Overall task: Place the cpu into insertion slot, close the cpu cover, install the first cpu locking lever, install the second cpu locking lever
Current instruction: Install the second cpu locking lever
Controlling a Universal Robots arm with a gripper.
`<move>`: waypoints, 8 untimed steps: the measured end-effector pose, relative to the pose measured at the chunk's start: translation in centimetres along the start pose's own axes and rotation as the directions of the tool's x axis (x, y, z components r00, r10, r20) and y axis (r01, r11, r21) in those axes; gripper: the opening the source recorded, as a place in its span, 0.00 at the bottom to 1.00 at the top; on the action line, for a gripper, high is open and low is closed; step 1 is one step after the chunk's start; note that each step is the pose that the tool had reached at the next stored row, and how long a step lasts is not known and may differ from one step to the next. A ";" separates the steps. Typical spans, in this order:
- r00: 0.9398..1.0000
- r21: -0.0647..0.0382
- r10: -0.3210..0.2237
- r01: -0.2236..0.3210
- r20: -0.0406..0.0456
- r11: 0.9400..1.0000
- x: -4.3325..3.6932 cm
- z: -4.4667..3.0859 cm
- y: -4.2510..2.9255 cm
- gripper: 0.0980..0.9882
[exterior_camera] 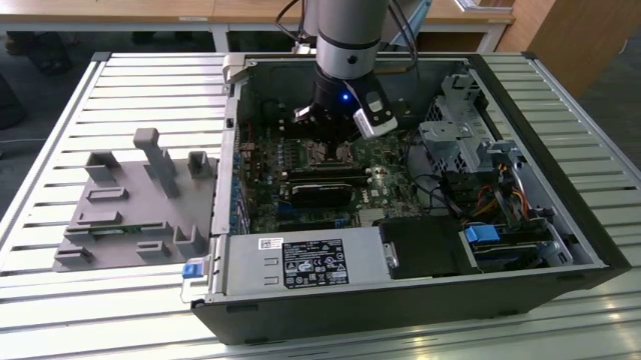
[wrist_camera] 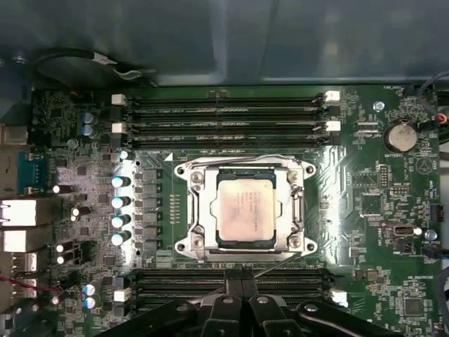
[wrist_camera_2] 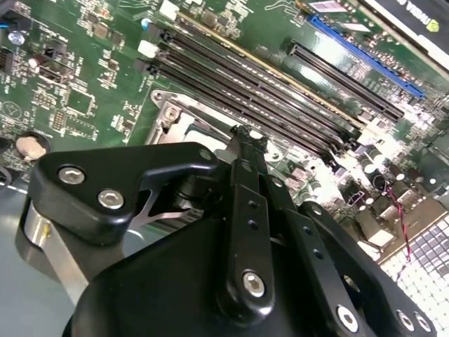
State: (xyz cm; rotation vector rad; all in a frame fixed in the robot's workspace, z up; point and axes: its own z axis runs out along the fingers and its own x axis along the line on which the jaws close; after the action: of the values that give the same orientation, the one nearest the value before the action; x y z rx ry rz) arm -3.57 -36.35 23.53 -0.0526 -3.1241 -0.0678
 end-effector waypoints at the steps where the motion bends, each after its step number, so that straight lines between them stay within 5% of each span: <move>1: 1.000 0.000 0.000 0.000 0.000 1.000 0.06 0.08 -0.01 0.01; 8: 1.000 -0.001 0.000 0.000 0.000 1.000 0.28 0.78 -0.11 0.01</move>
State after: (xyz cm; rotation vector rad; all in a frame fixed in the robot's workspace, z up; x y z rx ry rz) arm -3.86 -36.41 22.75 -0.0522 -3.1239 -0.0690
